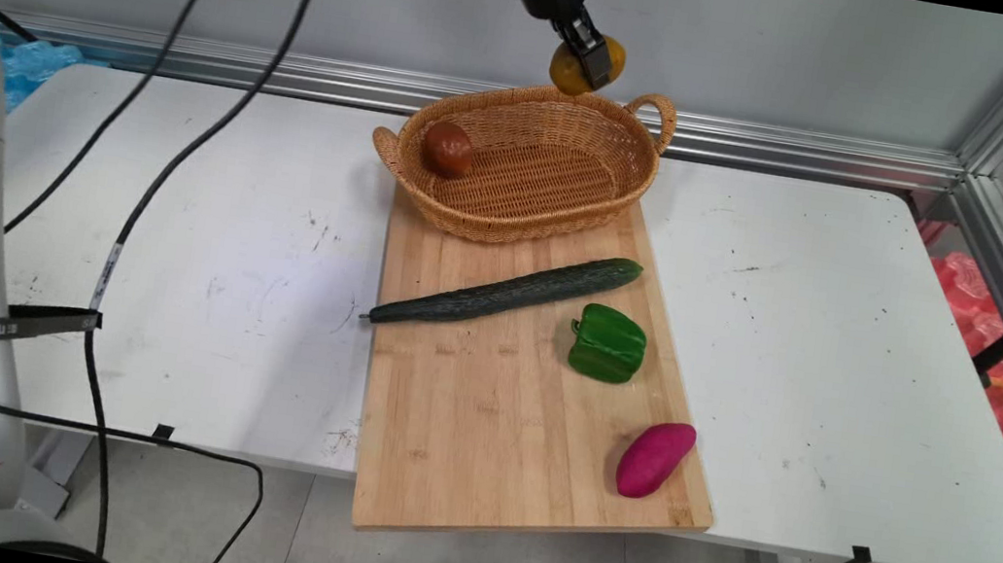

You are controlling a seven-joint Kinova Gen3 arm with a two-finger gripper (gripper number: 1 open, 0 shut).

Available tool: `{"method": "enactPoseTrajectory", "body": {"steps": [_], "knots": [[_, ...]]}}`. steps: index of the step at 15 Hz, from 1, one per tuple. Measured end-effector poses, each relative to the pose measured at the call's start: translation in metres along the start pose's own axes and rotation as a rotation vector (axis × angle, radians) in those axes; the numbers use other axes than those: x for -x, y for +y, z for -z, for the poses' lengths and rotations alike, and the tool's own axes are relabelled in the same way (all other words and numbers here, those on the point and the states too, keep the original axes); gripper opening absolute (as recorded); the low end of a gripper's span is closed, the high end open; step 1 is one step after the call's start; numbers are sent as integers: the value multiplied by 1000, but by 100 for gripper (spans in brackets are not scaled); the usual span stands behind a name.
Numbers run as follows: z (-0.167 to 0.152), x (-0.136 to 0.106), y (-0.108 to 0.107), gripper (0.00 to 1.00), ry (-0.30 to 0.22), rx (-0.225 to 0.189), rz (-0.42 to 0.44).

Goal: Place the picked object on the cutting board

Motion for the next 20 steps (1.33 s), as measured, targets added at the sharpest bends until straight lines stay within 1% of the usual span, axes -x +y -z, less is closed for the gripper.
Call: {"method": "enactPoseTrajectory", "body": {"steps": [3,5,6,7,10,13,15,17,20], "knots": [[30,3,22,0,5,80,-106],[48,8,37,0,2,143,-185],[54,11,43,0,-2,169,-219],[58,13,47,0,-4,187,-242],[76,29,66,0,-22,278,-354],[88,51,85,0,-45,365,-470],[89,64,96,0,-58,407,-531],[86,73,105,0,-66,435,-577],[73,89,123,0,-75,475,-650]]}}
